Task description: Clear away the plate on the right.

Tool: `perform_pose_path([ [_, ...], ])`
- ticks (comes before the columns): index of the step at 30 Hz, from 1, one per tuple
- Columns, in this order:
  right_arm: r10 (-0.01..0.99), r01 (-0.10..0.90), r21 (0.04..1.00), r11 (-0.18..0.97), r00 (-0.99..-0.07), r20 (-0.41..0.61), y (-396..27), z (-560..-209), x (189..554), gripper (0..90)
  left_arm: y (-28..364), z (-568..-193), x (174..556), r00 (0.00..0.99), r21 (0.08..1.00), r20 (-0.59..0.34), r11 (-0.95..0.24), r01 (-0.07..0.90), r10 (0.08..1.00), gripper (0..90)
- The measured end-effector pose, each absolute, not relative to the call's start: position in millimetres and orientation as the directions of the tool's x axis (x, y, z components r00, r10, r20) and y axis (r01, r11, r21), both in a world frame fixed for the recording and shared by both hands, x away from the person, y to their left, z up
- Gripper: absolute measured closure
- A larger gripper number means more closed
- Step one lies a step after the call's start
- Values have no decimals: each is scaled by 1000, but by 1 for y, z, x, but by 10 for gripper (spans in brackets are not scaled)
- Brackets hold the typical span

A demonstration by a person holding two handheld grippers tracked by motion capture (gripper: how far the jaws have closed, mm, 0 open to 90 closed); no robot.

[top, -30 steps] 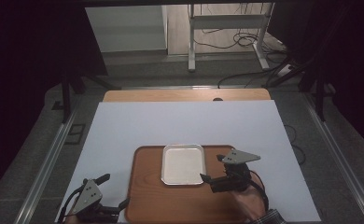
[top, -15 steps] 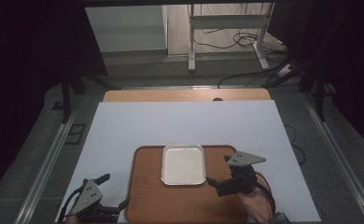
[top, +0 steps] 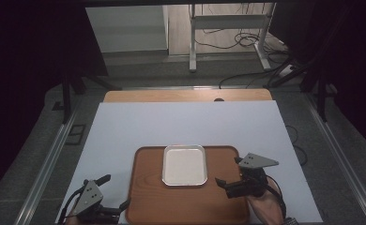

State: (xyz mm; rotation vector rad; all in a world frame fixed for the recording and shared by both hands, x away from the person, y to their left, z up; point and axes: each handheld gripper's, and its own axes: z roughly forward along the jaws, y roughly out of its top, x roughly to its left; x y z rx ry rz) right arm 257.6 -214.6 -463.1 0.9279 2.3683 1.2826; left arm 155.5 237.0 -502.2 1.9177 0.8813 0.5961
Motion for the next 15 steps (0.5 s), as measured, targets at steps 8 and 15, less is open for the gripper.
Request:
perform_pose_path([
  [8,692,395,835,384,-722,24,-223,-462,251,0,237,-502,156,627,884,49,-326,335,777,5],
  [15,718,397,839,371,-696,11,-233,-461,245,0,237,-502,156,628,884,49,-326,335,777,5],
])
